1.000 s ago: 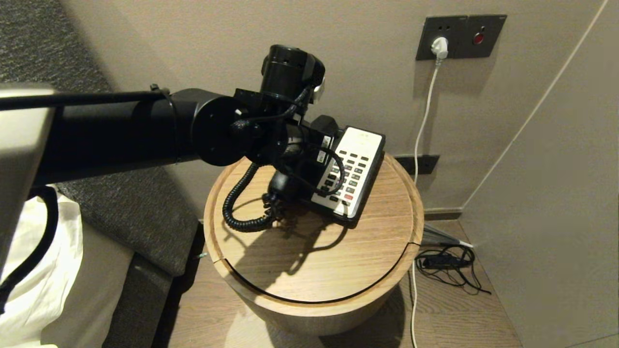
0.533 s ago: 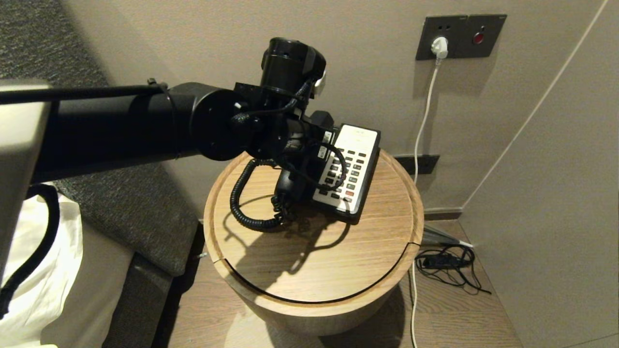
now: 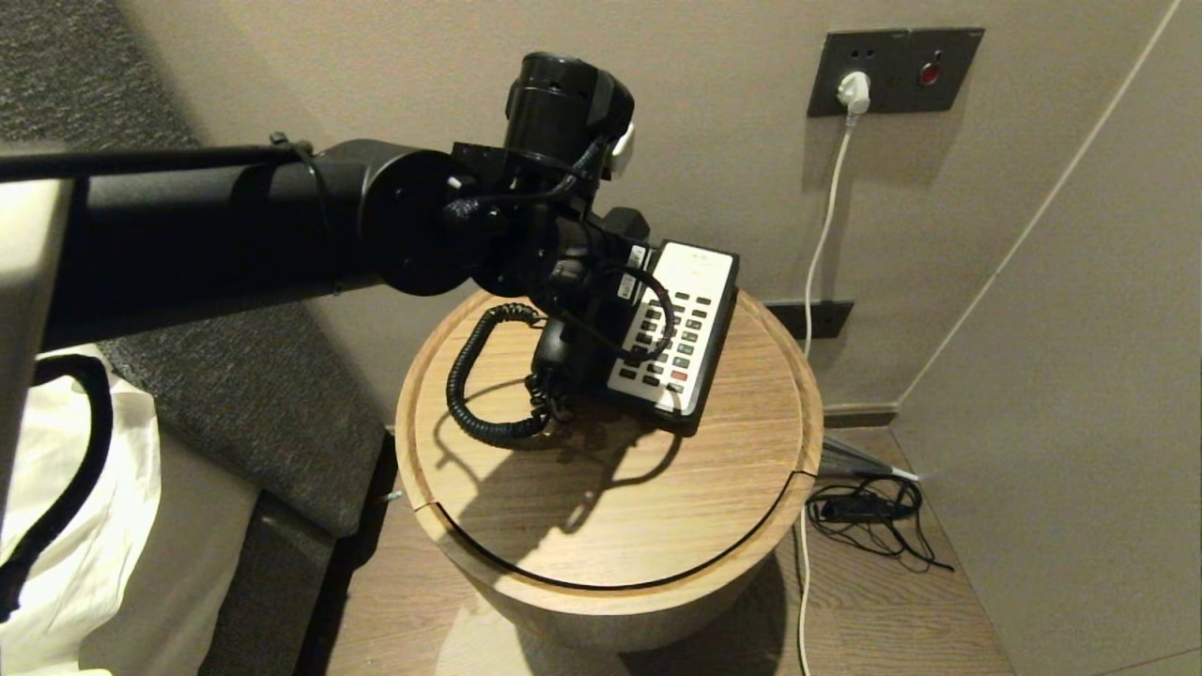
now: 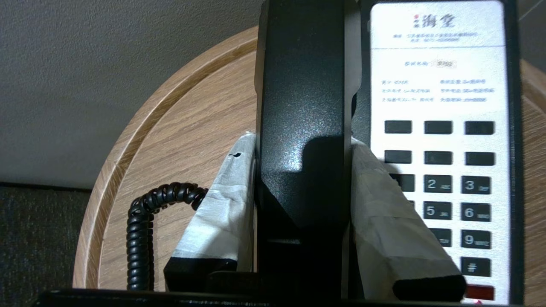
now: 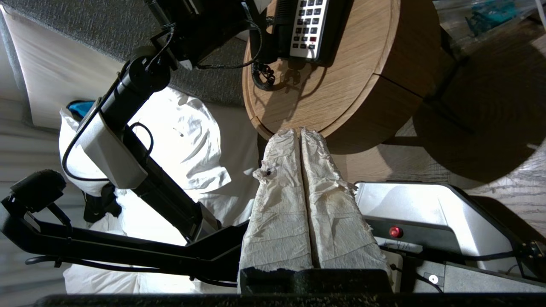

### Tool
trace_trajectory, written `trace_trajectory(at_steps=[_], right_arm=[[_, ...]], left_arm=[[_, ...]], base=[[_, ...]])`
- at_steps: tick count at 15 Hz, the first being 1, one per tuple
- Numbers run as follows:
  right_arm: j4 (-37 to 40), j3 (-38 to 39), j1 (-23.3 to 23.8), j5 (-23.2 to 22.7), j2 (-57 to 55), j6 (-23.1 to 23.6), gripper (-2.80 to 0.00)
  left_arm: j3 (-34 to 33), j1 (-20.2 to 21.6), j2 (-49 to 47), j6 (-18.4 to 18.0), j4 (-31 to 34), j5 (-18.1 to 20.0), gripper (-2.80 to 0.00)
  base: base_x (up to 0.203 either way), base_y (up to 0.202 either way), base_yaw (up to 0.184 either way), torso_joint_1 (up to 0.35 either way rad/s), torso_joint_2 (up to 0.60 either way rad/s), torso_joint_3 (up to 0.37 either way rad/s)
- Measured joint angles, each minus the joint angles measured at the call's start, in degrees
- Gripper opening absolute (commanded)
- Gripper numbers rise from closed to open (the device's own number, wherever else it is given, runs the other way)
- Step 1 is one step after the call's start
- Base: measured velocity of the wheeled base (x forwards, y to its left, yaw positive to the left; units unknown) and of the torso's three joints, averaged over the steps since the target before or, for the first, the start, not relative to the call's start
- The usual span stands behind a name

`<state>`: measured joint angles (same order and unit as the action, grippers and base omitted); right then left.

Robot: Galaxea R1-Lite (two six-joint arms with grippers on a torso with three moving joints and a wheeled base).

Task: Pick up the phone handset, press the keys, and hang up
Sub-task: Put the handset back

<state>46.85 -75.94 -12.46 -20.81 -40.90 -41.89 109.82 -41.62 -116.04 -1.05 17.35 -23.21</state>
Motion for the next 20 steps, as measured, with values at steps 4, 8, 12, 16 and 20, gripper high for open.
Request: trace_trajectory(at_steps=[4, 8, 12, 16, 20], right_arm=[[0.15, -0.02, 0.01, 0.02, 0.27, 0.05, -2.8], [0.09, 0.46, 0.0, 0.02, 0.38, 0.07, -2.8], [0.1, 0.68, 0.01, 0.02, 0.46, 0.07, -2.8], [0.12, 1.01, 0.0, -0.05, 0.55, 0.06, -2.8], [-0.02, 1.74, 0.0, -0.07, 0.91, 0.1, -2.8]], left_arm=[[0.26, -0.37, -0.52, -0.2, -0.79, -0.1, -2.8], [0.37, -0.37, -1.61, -0.88, -3.85, -0.21, -2.8], [0.39, -0.3, -2.62, -1.29, -5.72, -0.21, -2.8], [0.39, -0.15, -3.45, -1.38, -5.75, -0.18, -2.8], [0.41, -0.04, -4.29, -1.58, -6.81, -0.22, -2.8]], base=[[0.0, 0.0, 0.0, 0.0, 0.0, 0.0], [0.0, 0.0, 0.0, 0.0, 0.0, 0.0], [0.0, 0.0, 0.0, 0.0, 0.0, 0.0], [0.0, 0.0, 0.0, 0.0, 0.0, 0.0], [0.0, 0.0, 0.0, 0.0, 0.0, 0.0]])
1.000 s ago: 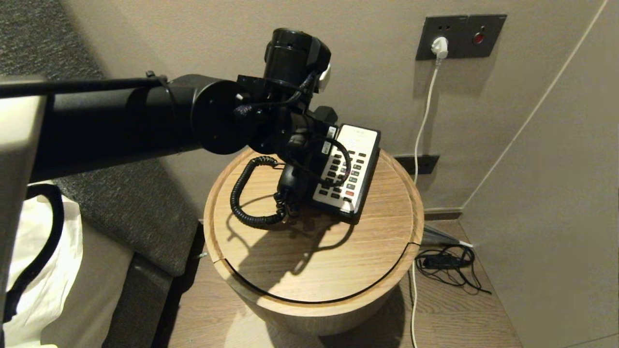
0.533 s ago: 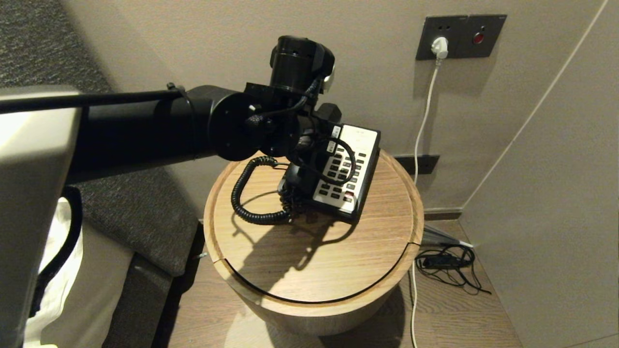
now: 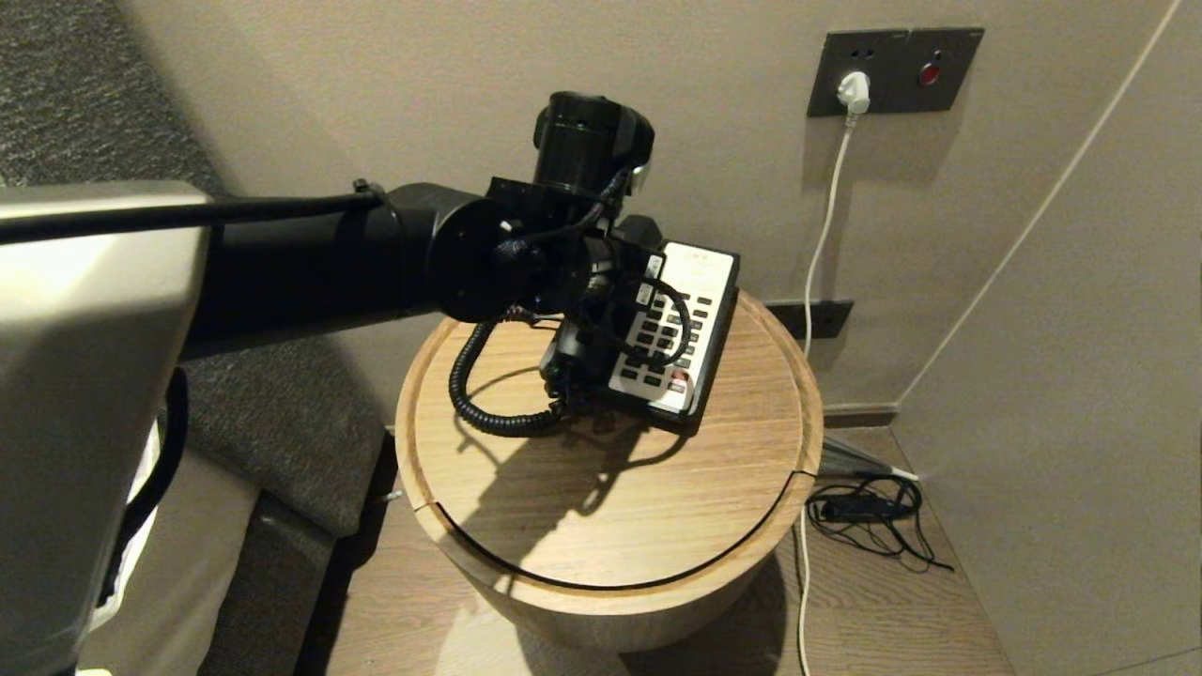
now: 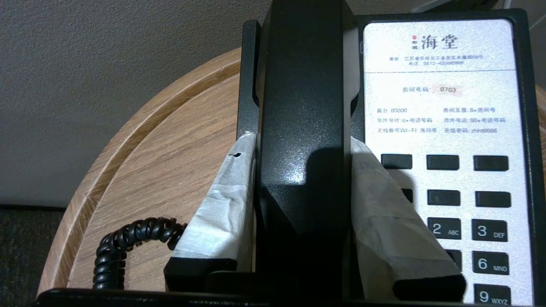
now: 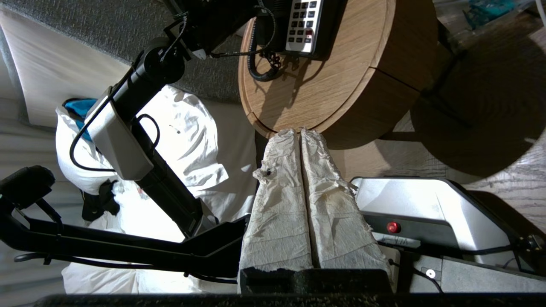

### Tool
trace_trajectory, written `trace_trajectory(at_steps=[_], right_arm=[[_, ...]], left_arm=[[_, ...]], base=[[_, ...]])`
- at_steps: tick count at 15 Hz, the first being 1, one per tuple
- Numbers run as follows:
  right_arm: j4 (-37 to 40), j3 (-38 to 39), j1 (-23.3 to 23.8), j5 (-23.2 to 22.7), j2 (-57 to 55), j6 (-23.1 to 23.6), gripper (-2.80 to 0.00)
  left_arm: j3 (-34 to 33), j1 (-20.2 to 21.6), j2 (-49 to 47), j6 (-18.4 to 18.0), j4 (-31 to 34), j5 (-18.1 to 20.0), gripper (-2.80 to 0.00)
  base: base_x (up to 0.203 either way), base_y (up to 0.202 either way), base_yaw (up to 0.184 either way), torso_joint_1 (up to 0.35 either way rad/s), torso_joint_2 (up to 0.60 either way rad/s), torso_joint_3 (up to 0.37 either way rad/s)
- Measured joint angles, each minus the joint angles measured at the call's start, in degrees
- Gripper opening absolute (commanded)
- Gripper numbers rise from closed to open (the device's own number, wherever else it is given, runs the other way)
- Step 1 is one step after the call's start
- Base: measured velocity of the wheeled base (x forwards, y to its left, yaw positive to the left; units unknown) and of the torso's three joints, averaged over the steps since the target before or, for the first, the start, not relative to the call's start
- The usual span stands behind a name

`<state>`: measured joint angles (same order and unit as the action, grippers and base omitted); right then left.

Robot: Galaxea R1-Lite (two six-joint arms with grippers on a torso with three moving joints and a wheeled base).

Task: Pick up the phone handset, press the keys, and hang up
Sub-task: Put the handset back

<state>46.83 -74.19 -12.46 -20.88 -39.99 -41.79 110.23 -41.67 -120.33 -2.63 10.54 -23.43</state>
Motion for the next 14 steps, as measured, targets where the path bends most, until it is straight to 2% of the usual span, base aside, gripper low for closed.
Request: trace_trajectory(at_steps=[11, 12, 14], right_arm=[[-0.03, 0.27, 0.0, -0.15, 0.18, 0.0, -2.8], [-0.03, 0.27, 0.0, -0.12, 0.18, -0.02, -2.8], [-0.06, 0.27, 0.0, -0.15, 0.18, 0.0, -2.8]], left_arm=[[-0.02, 0.63, -0.54, -0.06, -0.1, 0.06, -2.8], [-0.02, 0.63, -0.54, 0.0, -0.11, 0.03, 0.0], [-0.04, 0.55, -0.5, 0.07, -0.85, 0.11, 0.0]], base=[[0.0, 0.0, 0.0, 0.0, 0.0, 0.0], [0.0, 0.0, 0.0, 0.0, 0.0, 0.0], [0.0, 0.0, 0.0, 0.0, 0.0, 0.0]])
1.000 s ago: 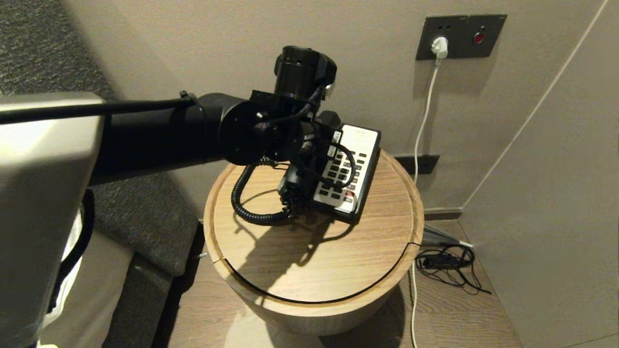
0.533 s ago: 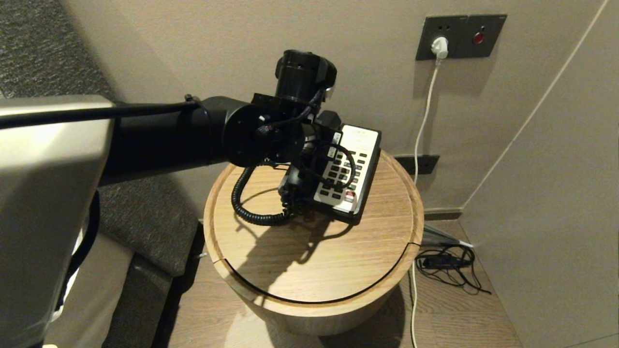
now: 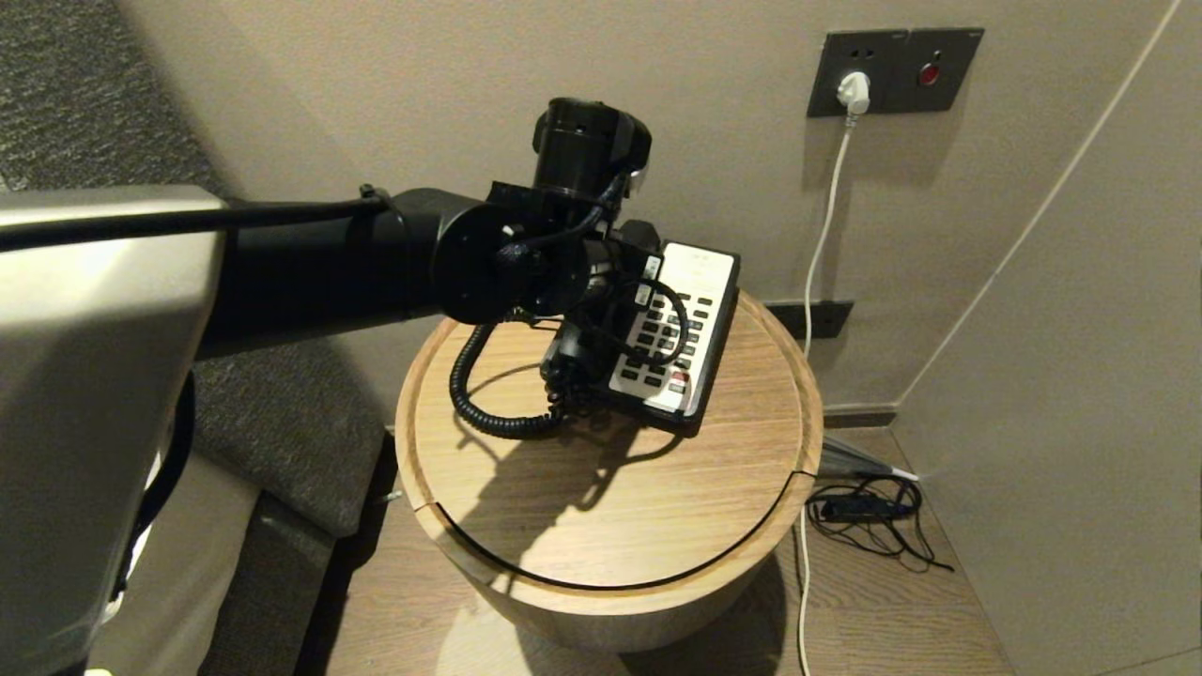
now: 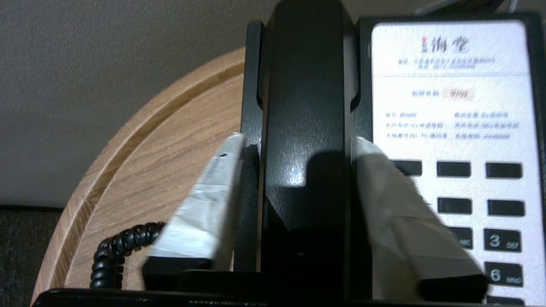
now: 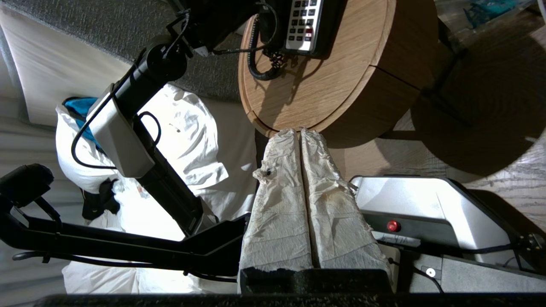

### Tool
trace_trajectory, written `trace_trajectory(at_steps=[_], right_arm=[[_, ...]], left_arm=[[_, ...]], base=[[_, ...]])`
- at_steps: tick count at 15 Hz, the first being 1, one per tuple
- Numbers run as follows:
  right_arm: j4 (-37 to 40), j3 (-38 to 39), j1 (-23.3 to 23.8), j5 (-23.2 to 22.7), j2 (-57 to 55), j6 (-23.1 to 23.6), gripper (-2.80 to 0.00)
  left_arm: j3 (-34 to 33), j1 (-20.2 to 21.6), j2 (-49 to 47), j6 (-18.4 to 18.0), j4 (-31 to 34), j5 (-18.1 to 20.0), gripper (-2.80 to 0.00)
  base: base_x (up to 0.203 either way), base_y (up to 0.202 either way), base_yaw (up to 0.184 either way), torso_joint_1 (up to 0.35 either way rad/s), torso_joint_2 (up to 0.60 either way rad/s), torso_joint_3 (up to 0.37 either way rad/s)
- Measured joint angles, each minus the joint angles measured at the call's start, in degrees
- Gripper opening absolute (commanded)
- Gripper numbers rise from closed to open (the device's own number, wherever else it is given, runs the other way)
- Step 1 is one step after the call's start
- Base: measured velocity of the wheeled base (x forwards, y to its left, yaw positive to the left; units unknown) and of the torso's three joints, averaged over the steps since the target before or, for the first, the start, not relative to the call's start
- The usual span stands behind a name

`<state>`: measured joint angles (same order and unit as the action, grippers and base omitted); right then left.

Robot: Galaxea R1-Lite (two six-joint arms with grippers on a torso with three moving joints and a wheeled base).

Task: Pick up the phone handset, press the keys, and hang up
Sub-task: Put the handset back

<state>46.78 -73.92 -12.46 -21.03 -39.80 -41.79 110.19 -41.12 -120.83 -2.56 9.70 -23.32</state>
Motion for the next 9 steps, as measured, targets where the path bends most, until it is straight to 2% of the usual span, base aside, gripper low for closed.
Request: trace_trajectory(at_steps=[6, 7, 9], right_arm=[[0.0, -0.02, 0.0, 0.0, -0.05, 0.01, -2.8], [0.0, -0.05, 0.0, -0.05, -0.1, 0.01, -2.8], [0.0, -0.01, 0.0, -0.05, -0.13, 0.08, -2.8]], left_arm=[[0.0, -0.26, 1.37, 0.28, 0.1, 0.01, 0.0], [-0.07, -0.27, 1.79, 0.33, 0.55, -0.02, -2.8], [-0.41, -0.28, 2.84, 0.72, 1.43, -0.14, -2.8]], base=[[0.0, 0.0, 0.0, 0.0, 0.0, 0.0], [0.0, 0.0, 0.0, 0.0, 0.0, 0.0], [0.0, 0.0, 0.0, 0.0, 0.0, 0.0]])
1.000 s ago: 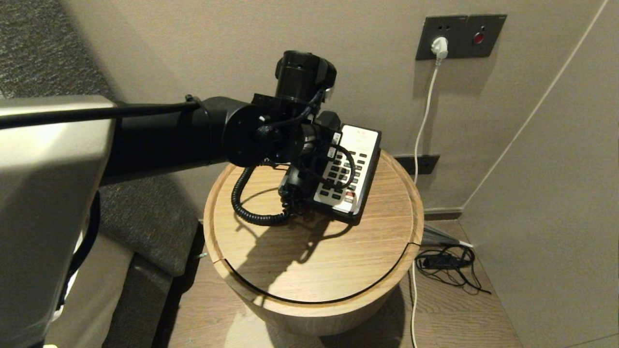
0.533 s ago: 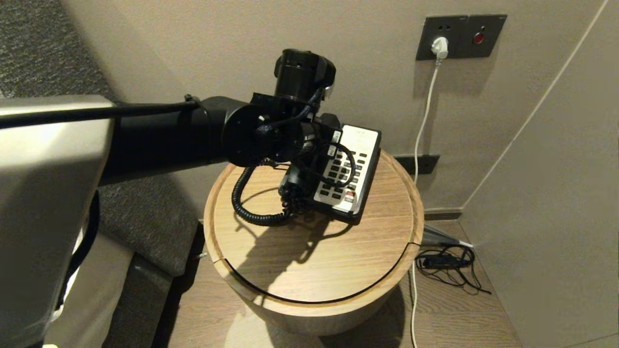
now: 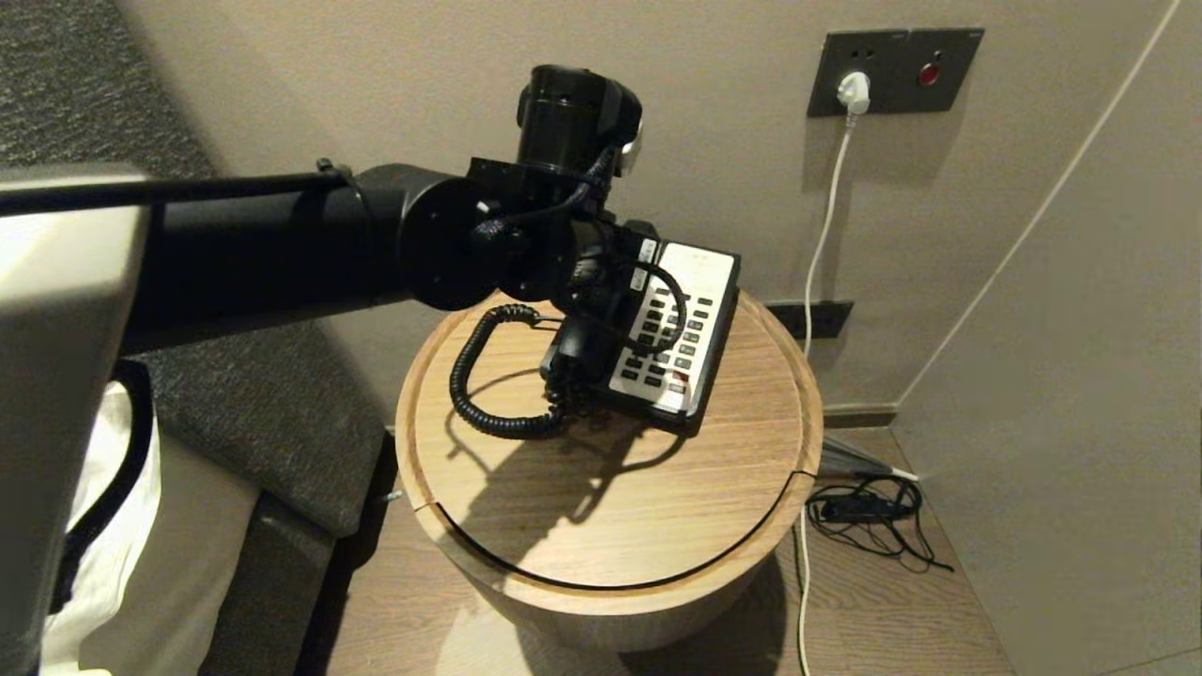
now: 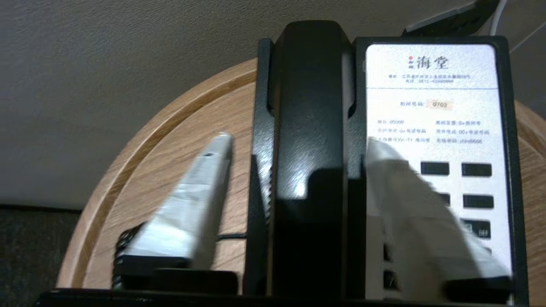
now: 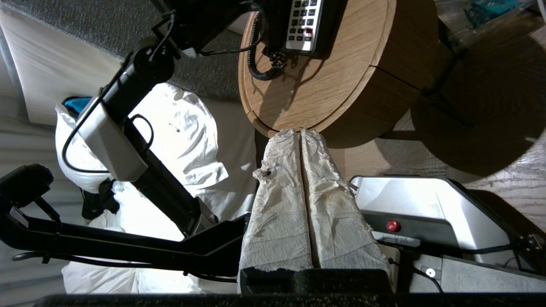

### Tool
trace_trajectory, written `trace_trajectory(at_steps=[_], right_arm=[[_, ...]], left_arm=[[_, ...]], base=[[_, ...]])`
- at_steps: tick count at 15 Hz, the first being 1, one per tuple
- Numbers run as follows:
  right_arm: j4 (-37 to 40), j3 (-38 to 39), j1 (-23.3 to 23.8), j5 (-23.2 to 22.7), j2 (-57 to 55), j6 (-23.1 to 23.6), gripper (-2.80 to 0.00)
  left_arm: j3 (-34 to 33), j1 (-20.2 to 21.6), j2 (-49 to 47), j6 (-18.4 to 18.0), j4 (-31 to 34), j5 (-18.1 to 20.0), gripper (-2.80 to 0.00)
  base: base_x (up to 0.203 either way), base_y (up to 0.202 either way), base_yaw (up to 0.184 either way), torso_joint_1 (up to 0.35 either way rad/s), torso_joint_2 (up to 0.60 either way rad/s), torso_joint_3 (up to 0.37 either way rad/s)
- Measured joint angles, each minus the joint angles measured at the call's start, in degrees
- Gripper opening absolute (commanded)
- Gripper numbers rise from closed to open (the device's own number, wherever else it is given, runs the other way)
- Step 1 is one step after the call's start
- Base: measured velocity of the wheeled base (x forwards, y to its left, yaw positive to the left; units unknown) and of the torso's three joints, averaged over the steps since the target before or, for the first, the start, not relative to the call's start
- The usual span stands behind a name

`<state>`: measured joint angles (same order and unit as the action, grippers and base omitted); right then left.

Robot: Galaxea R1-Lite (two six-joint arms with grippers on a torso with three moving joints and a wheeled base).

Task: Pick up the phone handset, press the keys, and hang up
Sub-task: Put the handset back, then end the call using the dial pad

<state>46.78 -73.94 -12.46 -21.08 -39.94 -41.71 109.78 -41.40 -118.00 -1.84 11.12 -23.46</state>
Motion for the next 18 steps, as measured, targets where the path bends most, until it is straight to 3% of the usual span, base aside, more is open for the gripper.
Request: trace_trajectory(at_steps=[6, 13, 16, 18], right_arm=[[-0.11, 1.82, 0.0, -1.19, -0.64, 0.12, -2.8], [-1.87, 3.63, -0.04, -4.16, -6.71, 0.48, -2.8], [-2.12, -1.15, -0.92, -4.19, -15.61, 3.08, -2.8], [-1.72, -6.66, -2.9, -3.45, -24.0, 5.54, -2.8]], left_arm=[[-6.81, 0.0, 7.73, 1.82, 1.74, -0.1, -2.8], [-22.68, 0.27, 26.72, 1.8, 1.95, -0.23, -2.8], [-30.16, 2.74, 36.45, 1.84, 1.98, -0.08, -2.8], [-33.37, 6.57, 42.08, 1.84, 1.97, 0.15, -2.8]], base=[[0.0, 0.0, 0.0, 0.0, 0.0, 0.0], [0.0, 0.0, 0.0, 0.0, 0.0, 0.0], [0.0, 0.0, 0.0, 0.0, 0.0, 0.0], [0.0, 0.0, 0.0, 0.0, 0.0, 0.0]])
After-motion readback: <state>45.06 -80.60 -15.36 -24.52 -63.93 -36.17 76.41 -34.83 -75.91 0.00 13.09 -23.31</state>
